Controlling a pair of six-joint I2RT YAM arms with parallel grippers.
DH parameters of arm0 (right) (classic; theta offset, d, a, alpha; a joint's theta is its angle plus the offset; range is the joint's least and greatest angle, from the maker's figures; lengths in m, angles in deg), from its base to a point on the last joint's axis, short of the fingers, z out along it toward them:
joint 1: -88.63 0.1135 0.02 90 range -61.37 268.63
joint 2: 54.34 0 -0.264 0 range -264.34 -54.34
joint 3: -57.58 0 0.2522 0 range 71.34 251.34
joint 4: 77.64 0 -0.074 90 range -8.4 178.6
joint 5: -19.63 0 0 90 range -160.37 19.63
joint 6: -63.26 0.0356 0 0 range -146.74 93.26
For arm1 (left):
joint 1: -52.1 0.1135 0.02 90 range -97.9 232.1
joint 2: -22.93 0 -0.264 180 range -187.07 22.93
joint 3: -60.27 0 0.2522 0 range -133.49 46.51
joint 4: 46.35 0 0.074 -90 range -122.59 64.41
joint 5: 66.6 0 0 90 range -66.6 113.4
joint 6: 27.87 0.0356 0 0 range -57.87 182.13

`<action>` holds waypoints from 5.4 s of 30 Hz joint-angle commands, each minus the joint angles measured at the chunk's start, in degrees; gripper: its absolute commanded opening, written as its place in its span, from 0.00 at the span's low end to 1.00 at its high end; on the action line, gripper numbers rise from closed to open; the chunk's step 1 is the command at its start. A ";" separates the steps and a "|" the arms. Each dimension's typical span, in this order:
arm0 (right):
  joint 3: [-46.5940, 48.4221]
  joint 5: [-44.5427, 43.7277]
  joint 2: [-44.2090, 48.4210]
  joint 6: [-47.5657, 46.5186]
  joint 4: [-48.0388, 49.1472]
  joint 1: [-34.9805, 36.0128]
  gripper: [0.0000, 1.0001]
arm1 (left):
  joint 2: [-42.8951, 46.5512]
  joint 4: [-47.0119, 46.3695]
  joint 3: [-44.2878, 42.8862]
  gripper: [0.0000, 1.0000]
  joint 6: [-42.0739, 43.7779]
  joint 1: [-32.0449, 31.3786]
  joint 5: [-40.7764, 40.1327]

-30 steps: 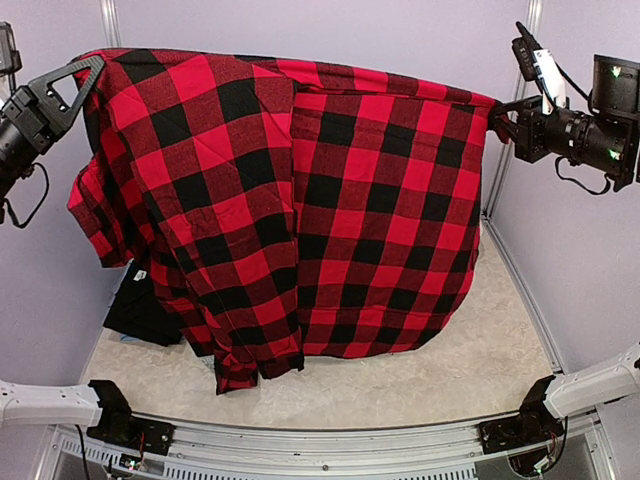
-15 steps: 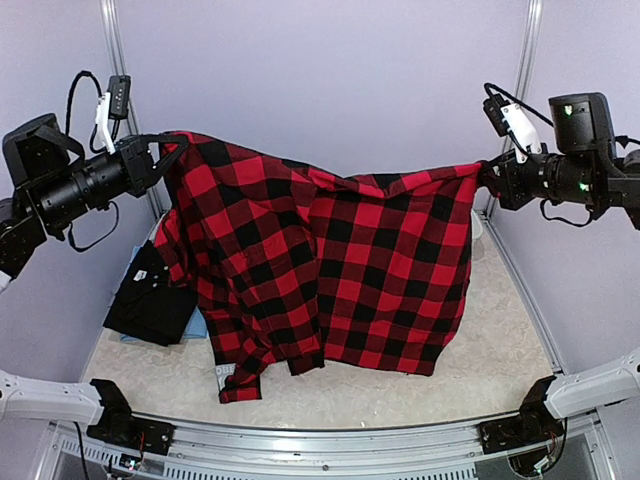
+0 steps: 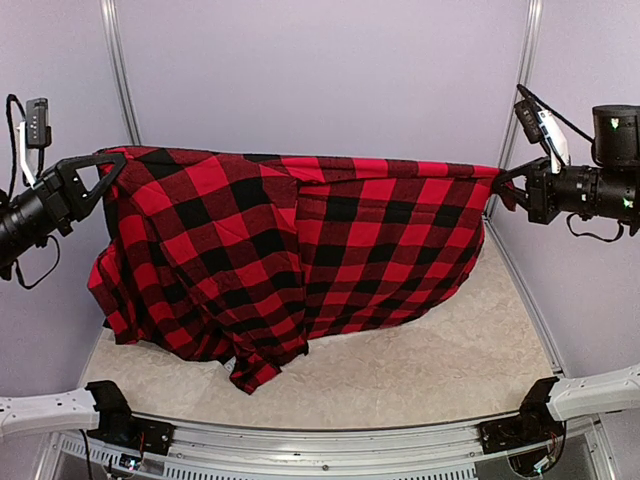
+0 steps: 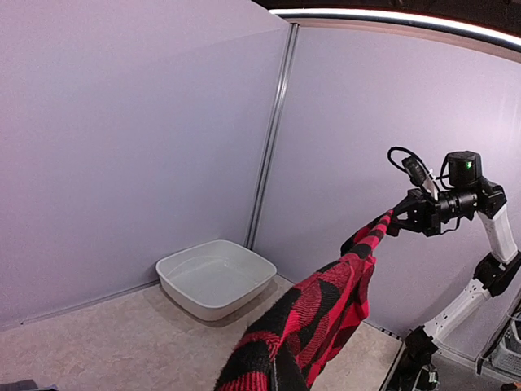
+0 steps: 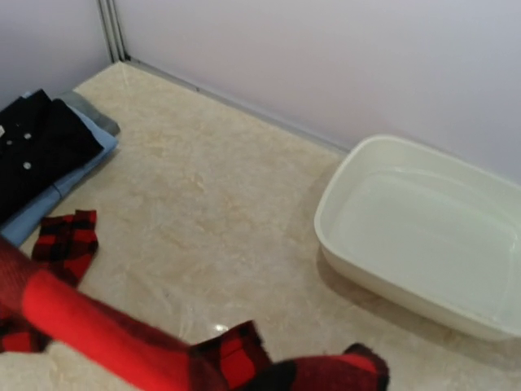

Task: Fold and stack the long sleeve shirts
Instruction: Flatten out the crumpled shirt at the center of the board, then move the flattened shirt to the center of the board.

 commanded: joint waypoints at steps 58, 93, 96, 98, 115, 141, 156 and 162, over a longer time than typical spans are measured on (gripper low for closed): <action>25.24 -20.87 -69.00 -11.46 18.81 -25.79 0.35 | -84.51 -21.98 -23.64 0.56 -8.90 27.62 -6.15; -53.37 4.53 -15.65 18.71 33.18 -1.63 0.68 | -31.74 -21.59 39.73 0.93 -22.64 -3.13 -5.64; -54.64 7.91 -17.94 18.70 36.43 -1.29 0.68 | -32.53 -21.37 40.04 0.92 -21.90 -7.28 -5.36; -55.01 9.41 -19.97 18.57 38.24 -0.98 0.66 | -33.75 -22.08 40.65 0.91 -21.27 -9.01 -5.09; -56.91 12.11 -23.21 18.63 42.84 -0.92 0.63 | -48.09 -21.21 37.02 0.62 -16.58 -15.39 -12.26; -51.62 8.15 -22.36 15.56 33.51 -0.93 0.62 | -47.44 23.26 20.22 0.00 -33.19 -39.55 -11.23; -49.81 5.63 -23.38 14.83 32.30 -1.15 0.63 | -44.84 16.65 21.97 0.03 -27.84 -41.77 -4.96; -49.56 4.55 -23.62 14.59 31.74 -1.93 0.63 | -43.44 14.30 20.90 0.01 -22.14 -41.97 0.74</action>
